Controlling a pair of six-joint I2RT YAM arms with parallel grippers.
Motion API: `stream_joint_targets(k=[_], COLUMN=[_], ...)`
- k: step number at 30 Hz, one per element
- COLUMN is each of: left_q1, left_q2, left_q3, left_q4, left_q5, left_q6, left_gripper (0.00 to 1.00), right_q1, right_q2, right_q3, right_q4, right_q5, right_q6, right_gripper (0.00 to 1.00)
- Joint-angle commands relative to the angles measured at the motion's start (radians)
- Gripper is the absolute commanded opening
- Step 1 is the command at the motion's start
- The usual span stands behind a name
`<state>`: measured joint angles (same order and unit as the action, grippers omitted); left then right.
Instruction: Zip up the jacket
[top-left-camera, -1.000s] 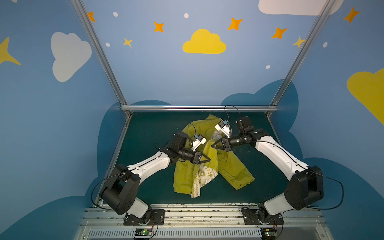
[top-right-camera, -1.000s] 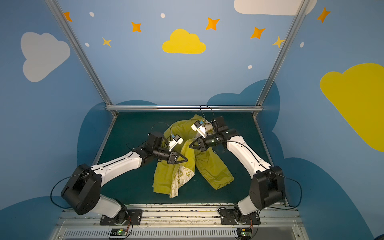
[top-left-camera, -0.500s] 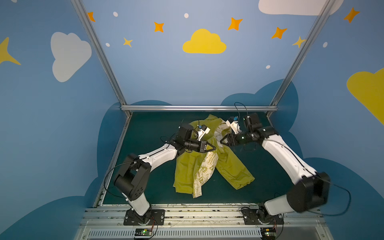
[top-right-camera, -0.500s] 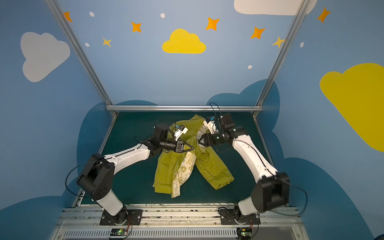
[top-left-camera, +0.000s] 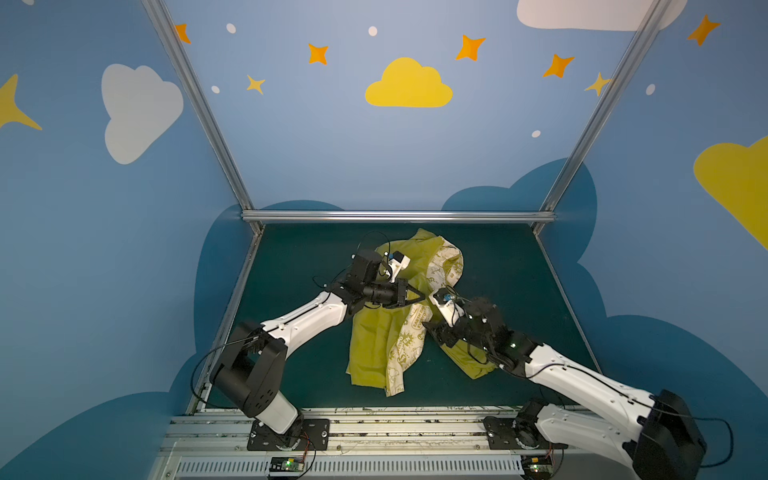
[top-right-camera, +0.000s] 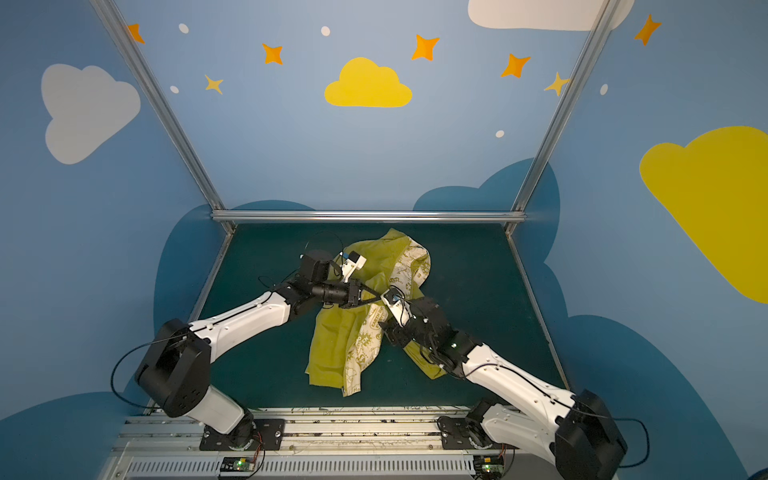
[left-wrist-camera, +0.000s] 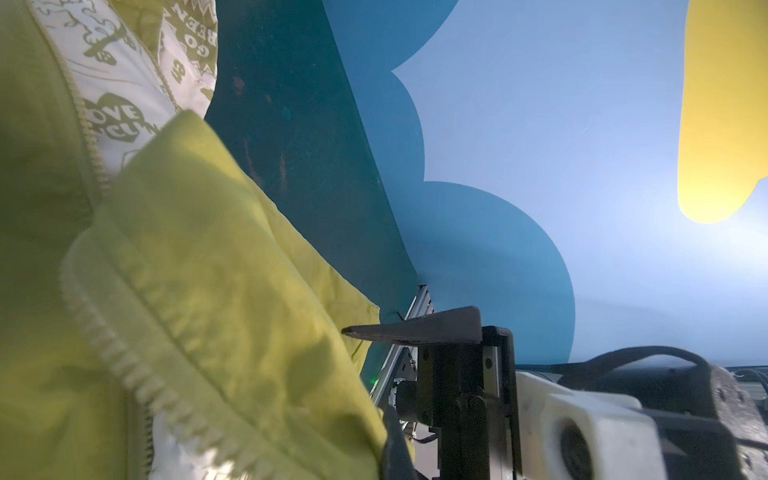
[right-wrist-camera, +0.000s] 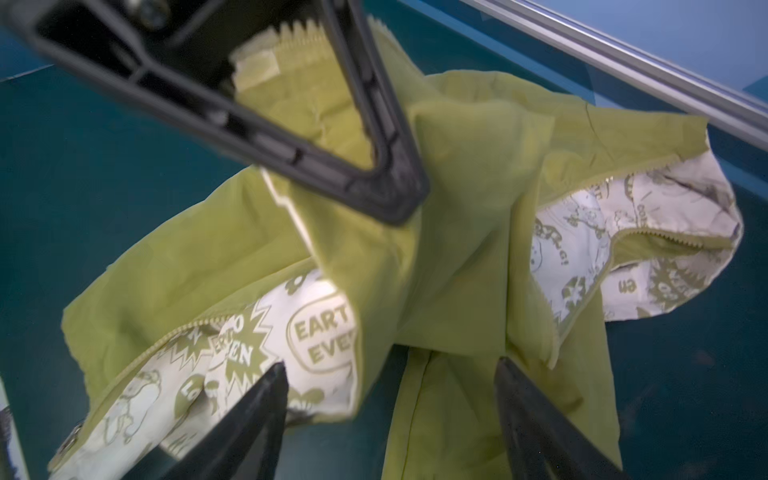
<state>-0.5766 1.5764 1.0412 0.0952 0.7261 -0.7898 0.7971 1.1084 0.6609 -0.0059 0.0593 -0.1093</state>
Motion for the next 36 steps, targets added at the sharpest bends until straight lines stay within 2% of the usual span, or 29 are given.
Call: stream_joint_targets(k=[1, 3, 4, 7, 9, 12, 17, 21, 25, 28, 32, 36], left_q1=[-0.008, -0.012, -0.011, 0.0, 0.014, 0.035, 0.068, 0.089, 0.076, 0.056, 0.023, -0.041], left_q2=[-0.012, -0.024, -0.03, -0.053, -0.066, -0.101, -0.146, -0.166, -0.14, -0.147, -0.118, -0.075], left_q3=[-0.032, -0.043, -0.046, -0.065, -0.083, -0.119, -0.138, -0.133, -0.122, -0.157, -0.217, -0.206], left_q4=[-0.027, -0.028, -0.029, -0.026, -0.011, -0.019, -0.092, -0.118, -0.135, -0.15, 0.023, 0.176], left_q5=[-0.028, -0.038, -0.039, -0.055, -0.047, -0.057, -0.103, -0.125, -0.09, -0.131, -0.122, -0.149], left_q6=[-0.044, -0.056, -0.061, -0.093, -0.124, -0.131, -0.09, -0.071, -0.068, -0.049, -0.131, -0.179], left_gripper=[0.03, 0.08, 0.15, 0.18, 0.31, 0.33, 0.54, 0.65, 0.67, 0.69, 0.69, 0.68], right_q1=[0.008, 0.01, 0.01, 0.01, 0.011, 0.011, 0.012, 0.033, 0.056, 0.064, 0.083, 0.09], right_q2=[0.054, 0.102, 0.125, 0.18, 0.198, 0.194, 0.177, 0.145, 0.087, 0.054, 0.018, -0.036], right_q3=[0.099, 0.122, 0.129, 0.146, 0.148, 0.113, 0.078, 0.054, -0.01, -0.032, -0.026, -0.018], right_q4=[0.011, 0.016, 0.022, 0.019, 0.012, 0.04, 0.031, 0.013, 0.069, 0.093, 0.039, -0.01], right_q5=[0.11, 0.088, 0.089, 0.115, 0.111, 0.083, 0.072, 0.04, 0.009, -0.045, -0.047, -0.005], right_q6=[0.019, 0.023, 0.018, 0.055, 0.063, 0.04, 0.048, 0.018, -0.027, -0.098, -0.139, -0.158], right_gripper=[0.74, 0.71, 0.67, 0.46, 0.35, 0.18, 0.01, 0.0, 0.0, 0.0, 0.0, 0.0])
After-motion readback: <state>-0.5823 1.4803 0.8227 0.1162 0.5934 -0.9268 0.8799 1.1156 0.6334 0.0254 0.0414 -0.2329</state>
